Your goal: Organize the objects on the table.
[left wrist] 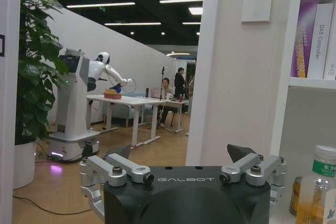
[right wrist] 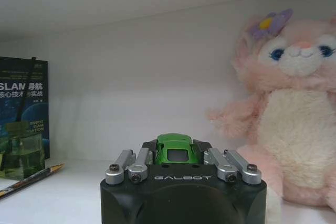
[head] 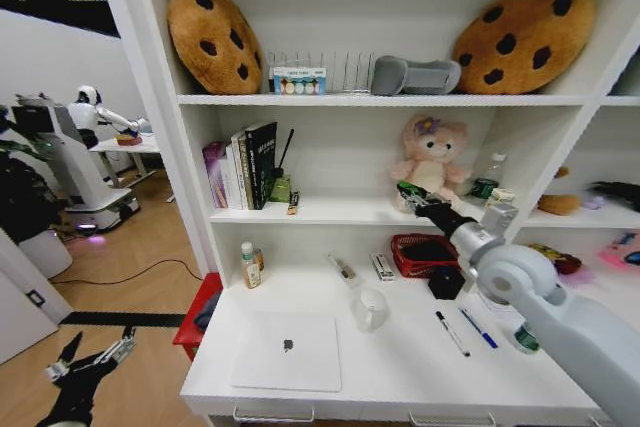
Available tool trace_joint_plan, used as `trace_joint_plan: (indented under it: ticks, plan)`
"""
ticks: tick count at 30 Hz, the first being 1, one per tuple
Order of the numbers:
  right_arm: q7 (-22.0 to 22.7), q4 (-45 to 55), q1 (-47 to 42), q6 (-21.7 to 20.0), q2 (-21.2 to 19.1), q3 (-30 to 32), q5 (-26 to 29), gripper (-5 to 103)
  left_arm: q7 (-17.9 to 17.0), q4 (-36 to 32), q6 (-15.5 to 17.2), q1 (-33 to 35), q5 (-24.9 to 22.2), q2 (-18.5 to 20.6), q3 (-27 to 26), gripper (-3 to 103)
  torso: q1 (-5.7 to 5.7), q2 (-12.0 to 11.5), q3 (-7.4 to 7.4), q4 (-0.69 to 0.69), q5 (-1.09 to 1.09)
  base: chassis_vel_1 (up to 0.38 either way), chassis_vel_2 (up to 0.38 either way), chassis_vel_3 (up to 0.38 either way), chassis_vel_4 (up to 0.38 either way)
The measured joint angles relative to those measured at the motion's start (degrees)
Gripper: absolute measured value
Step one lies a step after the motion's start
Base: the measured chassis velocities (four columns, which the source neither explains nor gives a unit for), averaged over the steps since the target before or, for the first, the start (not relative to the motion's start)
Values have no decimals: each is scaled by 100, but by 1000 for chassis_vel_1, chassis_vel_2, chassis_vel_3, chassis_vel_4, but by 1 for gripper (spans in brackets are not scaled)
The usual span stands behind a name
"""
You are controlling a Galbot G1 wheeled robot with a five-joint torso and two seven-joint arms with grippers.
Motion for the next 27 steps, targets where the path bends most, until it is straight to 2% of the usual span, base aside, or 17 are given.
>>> trace_joint_plan:
  ticks: [2,3,6,7,10,17,24,25,27]
  plan:
    - [62,-428,738,-68,260,-763,129,37,0,0,0,0,0,0,0,100,0,0,1,2,0,0,0,0,0]
    - [62,-428,738,-68,260,-763,129,37,0,0,0,0,0,0,0,100,0,0,1,2,0,0,0,0,0]
    - [114,-870,1370,-98,709,-1613,118,37,1,0,0,0,0,-1,1,100,0,0,0,2,-1,0,0,0,0]
    - [114,-870,1370,-98,709,-1613,118,37,1,0,0,0,0,-1,1,100,0,0,0,2,-1,0,0,0,0]
    - [122,-1143,1607,-100,1070,-2030,-66,37,0,0,0,0,0,0,1,100,0,0,0,2,-1,0,0,0,0]
    - [154,-1545,1903,-100,1406,-2410,-270,37,1,0,0,0,0,0,1,100,0,0,0,2,-1,0,0,0,0]
    - [151,-1658,2040,-129,1376,-2506,-333,37,1,0,0,0,0,0,0,100,0,0,0,1,0,0,0,0,0]
    - [151,-1658,2062,-142,1357,-2518,-323,33,1,0,0,0,0,0,1,100,0,1,-1,1,0,0,0,0,0]
    - [156,-1658,2067,-152,1351,-2520,-314,37,1,0,0,0,0,0,1,100,-1,1,0,1,0,0,0,0,0]
